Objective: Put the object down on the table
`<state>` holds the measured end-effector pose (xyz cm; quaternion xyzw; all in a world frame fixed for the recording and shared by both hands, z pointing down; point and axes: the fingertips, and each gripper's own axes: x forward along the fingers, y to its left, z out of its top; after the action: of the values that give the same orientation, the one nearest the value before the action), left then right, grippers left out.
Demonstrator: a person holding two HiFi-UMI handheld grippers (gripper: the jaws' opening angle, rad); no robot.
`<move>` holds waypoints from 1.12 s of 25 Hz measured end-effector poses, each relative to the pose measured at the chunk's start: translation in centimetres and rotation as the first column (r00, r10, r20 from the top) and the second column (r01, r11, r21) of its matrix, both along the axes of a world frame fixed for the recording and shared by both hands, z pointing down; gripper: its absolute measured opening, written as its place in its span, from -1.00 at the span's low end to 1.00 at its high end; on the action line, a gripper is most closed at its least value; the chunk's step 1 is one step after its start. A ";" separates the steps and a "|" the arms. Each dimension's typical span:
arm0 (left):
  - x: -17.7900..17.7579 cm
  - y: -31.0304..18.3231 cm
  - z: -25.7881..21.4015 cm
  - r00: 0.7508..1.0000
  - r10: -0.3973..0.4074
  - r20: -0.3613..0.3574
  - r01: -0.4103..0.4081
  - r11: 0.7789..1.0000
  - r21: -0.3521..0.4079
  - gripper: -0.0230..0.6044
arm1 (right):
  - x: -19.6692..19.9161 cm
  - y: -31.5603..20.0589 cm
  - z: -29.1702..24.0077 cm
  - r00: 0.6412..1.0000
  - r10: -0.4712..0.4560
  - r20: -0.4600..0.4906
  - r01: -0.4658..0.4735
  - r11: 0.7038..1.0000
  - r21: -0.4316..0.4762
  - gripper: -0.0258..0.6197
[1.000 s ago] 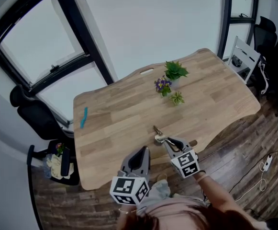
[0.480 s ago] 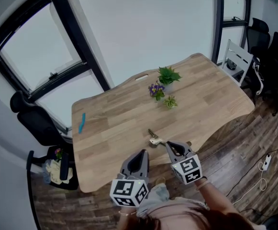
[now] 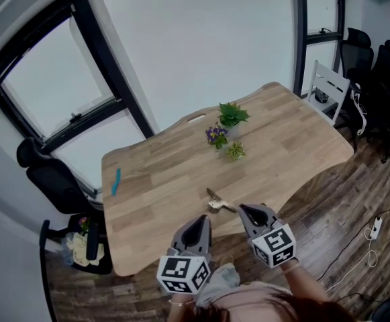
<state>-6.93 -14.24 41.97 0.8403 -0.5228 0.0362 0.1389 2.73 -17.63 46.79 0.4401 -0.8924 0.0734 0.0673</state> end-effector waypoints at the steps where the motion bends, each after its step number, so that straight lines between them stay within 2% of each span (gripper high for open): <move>1: 0.2 0.1 0.0 1.000 0.002 0.001 -0.002 1.000 0.002 -0.92 | 0.2 0.2 -0.4 1.000 0.005 -0.001 -0.005 1.000 0.010 -0.92; 5: 1.0 0.3 -0.3 1.000 0.013 0.009 -0.013 1.000 0.012 -0.92 | 1.3 0.8 -1.9 0.999 0.027 0.018 -0.028 0.999 0.047 -0.92; 14: 2.5 0.6 -0.6 1.000 0.012 0.003 -0.012 1.000 0.022 -0.92 | 3.1 1.9 -3.6 0.999 0.052 -0.003 -0.051 0.991 0.124 -0.92; 24: 3.5 -0.1 -0.9 0.999 0.035 0.004 -0.035 0.999 0.026 -0.92 | 3.8 1.5 -4.7 0.997 0.061 0.056 -0.067 0.991 0.114 -0.92; 28: 3.6 -0.9 -1.0 0.998 0.054 0.009 -0.054 0.998 0.027 -0.92 | 3.6 0.9 -4.7 0.997 0.055 0.050 -0.061 0.991 0.117 -0.92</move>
<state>-3.36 -15.13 40.95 0.8558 -0.5008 0.0363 0.1243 6.29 -16.78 42.12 0.4672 -0.8834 0.0326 0.0183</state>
